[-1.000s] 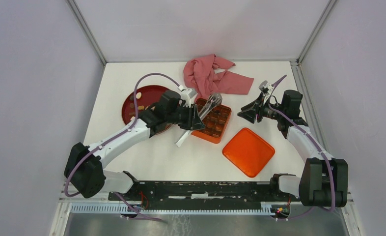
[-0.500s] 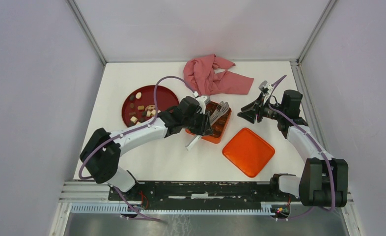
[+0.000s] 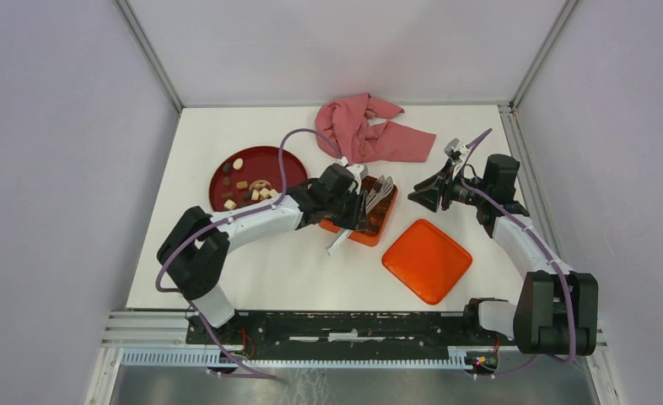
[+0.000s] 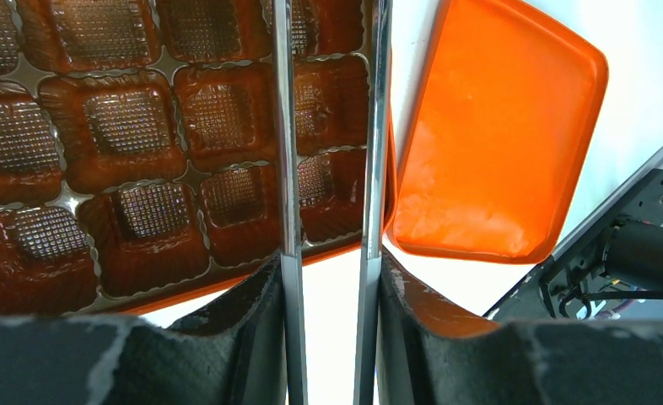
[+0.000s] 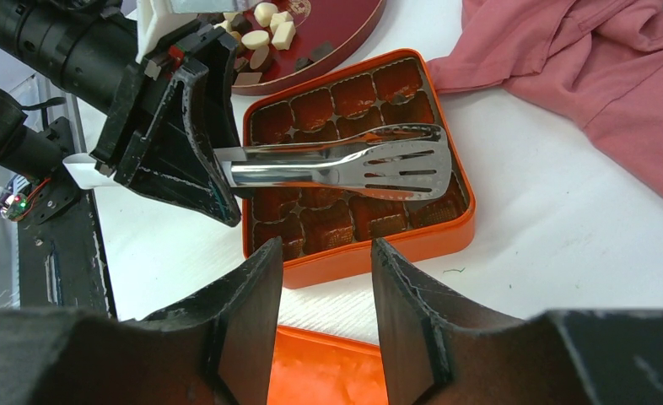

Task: Pack the chocolate
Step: Place the fake chocolate in the packing box.

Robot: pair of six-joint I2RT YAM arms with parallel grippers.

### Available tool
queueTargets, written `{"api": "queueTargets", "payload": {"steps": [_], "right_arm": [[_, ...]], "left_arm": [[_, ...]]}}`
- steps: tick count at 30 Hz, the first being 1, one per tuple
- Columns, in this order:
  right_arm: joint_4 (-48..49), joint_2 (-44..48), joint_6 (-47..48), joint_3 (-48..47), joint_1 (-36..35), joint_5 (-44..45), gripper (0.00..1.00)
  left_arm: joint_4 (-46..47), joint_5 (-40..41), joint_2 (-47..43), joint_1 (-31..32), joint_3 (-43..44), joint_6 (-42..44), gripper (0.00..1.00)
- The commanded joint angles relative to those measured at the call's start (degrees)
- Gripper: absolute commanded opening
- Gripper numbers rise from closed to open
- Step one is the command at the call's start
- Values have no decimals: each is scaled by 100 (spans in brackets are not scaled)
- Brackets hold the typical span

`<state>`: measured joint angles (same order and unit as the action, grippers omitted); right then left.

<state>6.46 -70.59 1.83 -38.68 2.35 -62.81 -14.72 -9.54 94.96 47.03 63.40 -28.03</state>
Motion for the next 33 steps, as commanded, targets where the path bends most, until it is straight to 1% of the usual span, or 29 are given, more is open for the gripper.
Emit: {"api": "queueTargets", "payload": {"steps": [1,7,15,22,33], "right_arm": [[75,27,90,-246,2,18,49],[75,29,90,-246,7,14,49],[75,32,90,-246,2,5,49],[72,33,90,-246,2,-3,49],[75,45,90,-246,2,-10,49]], "left_arm": [[93,49,122,48,369,253,5],[-83,147,302,84,586,313,16],[-200,266,423,105,698,351,27],[-308,336,513,122,805,360,32],[-373,356,533,139,902,360,37]]}}
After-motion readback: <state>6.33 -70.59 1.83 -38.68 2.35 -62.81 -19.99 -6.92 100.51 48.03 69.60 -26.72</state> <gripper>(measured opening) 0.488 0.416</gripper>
